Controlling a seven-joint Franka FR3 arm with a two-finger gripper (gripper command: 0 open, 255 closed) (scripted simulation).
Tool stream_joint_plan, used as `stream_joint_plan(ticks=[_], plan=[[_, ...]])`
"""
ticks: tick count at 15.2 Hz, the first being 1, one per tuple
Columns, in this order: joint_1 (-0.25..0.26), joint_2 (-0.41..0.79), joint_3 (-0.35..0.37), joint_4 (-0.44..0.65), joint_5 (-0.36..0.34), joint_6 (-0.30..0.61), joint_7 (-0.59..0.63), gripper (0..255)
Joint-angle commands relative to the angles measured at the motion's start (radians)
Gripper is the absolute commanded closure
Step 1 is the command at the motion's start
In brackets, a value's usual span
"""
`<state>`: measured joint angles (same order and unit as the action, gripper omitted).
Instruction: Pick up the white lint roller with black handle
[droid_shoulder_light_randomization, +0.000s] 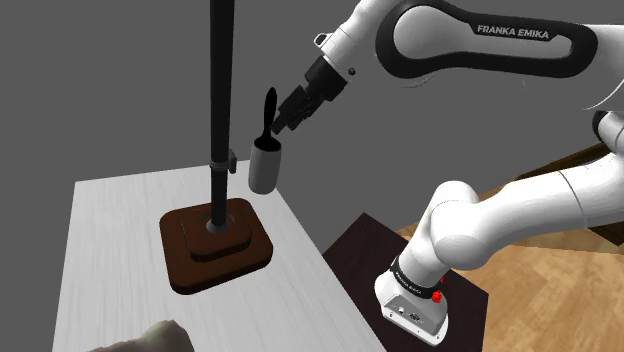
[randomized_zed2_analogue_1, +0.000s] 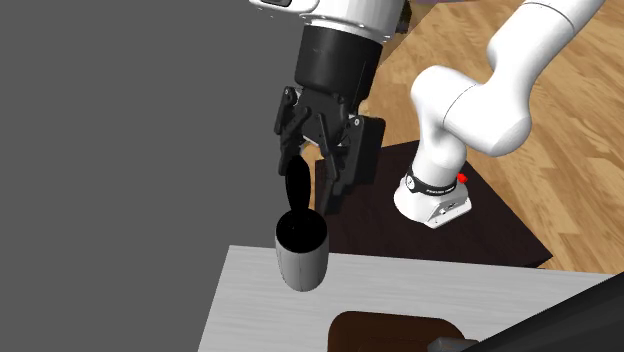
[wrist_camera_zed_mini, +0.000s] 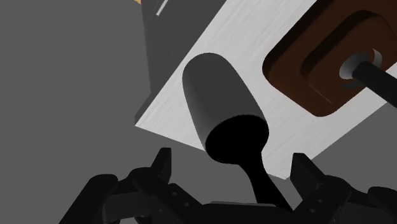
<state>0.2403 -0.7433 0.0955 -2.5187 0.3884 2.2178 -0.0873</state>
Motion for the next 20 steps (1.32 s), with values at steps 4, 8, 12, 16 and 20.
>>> stream_joint_plan(ticks=[4, 8, 12, 16, 20], plan=[[0.044, 0.015, 0.012, -0.064, 0.052, 0.11, -0.043, 0], [0.054, 0.024, 0.014, -0.111, 0.069, 0.165, -0.062, 0], [0.055, 0.022, 0.013, -0.119, 0.071, 0.17, -0.065, 255], [0.055, 0.022, 0.013, -0.119, 0.071, 0.17, -0.065, 255], [0.056, 0.026, 0.014, -0.118, 0.072, 0.173, -0.065, 255]])
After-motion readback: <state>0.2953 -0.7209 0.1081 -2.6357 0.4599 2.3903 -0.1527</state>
